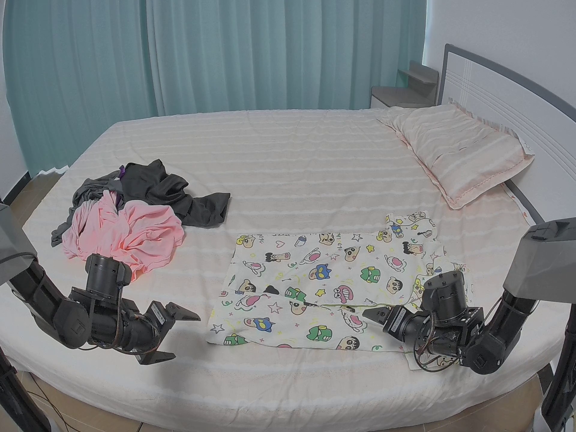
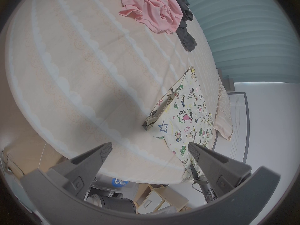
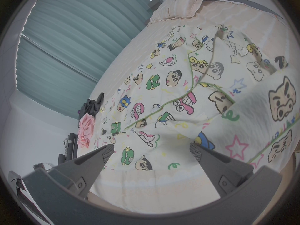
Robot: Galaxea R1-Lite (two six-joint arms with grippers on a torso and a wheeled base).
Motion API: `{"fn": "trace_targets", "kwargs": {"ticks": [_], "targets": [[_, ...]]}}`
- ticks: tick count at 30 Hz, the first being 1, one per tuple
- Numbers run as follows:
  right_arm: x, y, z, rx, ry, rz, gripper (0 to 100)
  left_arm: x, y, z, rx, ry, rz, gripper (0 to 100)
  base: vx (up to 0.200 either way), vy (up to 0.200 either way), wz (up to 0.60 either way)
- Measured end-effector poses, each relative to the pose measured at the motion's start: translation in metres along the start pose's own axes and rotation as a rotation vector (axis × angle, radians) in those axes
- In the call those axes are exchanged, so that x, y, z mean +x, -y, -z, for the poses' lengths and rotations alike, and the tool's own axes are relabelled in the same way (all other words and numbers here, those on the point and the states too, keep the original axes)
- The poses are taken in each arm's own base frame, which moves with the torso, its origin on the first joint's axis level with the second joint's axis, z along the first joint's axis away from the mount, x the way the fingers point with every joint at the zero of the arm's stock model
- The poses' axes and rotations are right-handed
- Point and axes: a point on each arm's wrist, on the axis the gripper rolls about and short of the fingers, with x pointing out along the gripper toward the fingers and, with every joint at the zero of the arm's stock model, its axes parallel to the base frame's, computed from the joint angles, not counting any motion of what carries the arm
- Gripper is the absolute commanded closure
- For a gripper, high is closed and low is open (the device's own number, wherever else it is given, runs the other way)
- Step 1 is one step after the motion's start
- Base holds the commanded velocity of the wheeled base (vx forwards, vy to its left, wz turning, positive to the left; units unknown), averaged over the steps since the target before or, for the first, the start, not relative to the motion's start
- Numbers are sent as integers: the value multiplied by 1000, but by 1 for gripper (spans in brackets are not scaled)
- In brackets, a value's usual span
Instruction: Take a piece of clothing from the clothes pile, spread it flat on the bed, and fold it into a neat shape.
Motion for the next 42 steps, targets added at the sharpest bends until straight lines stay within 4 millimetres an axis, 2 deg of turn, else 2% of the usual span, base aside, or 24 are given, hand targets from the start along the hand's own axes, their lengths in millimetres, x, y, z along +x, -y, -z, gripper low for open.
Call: {"fn": "trace_targets", "kwargs": {"ticks": [8,19,27,35,42], "targets": [[20,-3,-2,-29,-5,67,0,0,0,0,0,-1,0,0,0,0,0],[41,-16,-23,-110,94,137,0,0,0,0,1,-1,0,0,0,0,0],[52,-21,-34,-126,105,151,0,0,0,0,1,1,-1,0,0,0,0],[46,-25,-40,-119,79,103,0,0,0,0,1,1,-1,0,0,0,0],[15,-31,-44,-115,-12,-24,0,0,0,0,1,2,-2,0,0,0,0]]}}
